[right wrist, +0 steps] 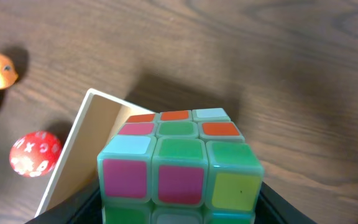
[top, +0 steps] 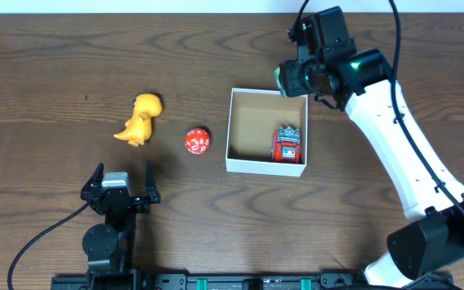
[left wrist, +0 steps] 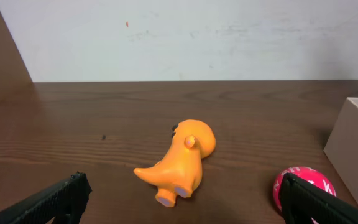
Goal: Pack container
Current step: 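Carry the Rubik's cube over the box and lower it inside, then release the cube and reposition right gripper inside the box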
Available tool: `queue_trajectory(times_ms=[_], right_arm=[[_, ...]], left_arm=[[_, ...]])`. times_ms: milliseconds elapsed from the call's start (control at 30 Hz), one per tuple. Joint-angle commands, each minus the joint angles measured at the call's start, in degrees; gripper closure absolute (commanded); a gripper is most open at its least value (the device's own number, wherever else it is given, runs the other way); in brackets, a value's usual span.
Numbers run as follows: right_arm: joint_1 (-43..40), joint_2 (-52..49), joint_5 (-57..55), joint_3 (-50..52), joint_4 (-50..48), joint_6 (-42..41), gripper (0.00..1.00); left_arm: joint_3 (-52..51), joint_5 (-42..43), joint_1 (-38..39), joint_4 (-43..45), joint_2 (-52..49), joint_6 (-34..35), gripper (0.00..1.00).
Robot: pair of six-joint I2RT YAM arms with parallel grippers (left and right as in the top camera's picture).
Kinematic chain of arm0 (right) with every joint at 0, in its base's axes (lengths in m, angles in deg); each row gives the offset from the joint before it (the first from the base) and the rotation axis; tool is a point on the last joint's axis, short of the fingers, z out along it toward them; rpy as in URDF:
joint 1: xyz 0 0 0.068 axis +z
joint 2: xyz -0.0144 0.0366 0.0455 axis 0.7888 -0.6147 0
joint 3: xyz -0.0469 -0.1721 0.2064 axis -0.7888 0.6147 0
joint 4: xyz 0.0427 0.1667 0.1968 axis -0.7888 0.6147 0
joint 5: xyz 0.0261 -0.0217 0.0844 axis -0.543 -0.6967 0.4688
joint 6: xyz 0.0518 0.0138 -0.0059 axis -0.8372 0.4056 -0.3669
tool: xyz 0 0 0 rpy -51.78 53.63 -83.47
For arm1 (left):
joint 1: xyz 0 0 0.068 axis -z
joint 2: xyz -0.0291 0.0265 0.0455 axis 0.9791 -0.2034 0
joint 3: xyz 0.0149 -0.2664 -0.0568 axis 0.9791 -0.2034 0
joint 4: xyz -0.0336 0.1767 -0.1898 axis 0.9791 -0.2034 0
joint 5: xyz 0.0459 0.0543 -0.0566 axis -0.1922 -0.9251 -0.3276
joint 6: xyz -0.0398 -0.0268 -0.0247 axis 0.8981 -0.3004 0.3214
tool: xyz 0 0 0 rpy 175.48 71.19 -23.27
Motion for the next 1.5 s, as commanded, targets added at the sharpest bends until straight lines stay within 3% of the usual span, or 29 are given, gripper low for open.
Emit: queue_trajectory(times_ms=[0,167,467,567,1033,1233,1300,1467], right_arm=[[1.2,-1.2,1.8,-0.2,1.6,3.8,0.56],[1.5,-3.0,1.8,-0.2,5.8,14.8,0.53],[1.4,-4.4,1.8,-0.2,7.2,48.9,0.38],[1.2,-4.8,1.8,0.1,7.2,54.9,0.35],[1.0,-10.3,1.7,0.1,6.4,55.8,0.31],[1.4,-10.1,2.5,0.0,1.1,49.9,0.25],[1.7,-10.1,6.0,0.0,0.3,49.6,0.29],[2.6,-10.1,17.3,0.0,-0.1,47.6,0.70]], left_arm=[[-0.9,0.7,0.1,-2.1,0.3,0.0,0.02],[-0.9,0.7,0.1,-2.1,0.3,0.0,0.02],[-0.9,0.7,0.1,-2.1,0.3,0.0,0.02],[-0.9,0.7,0.1,-2.1,0.3,0.0,0.02],[-0.9,0.7,0.1,-2.1,0.3,0.0,0.02],[-0.9,0.7,0.1,-2.1,0.3,0.0,0.02],[-0.9,0.7,0.1,-2.1,0.3,0.0,0.02],[-0.9,0.7,0.1,-2.1,0.3,0.0,0.02]])
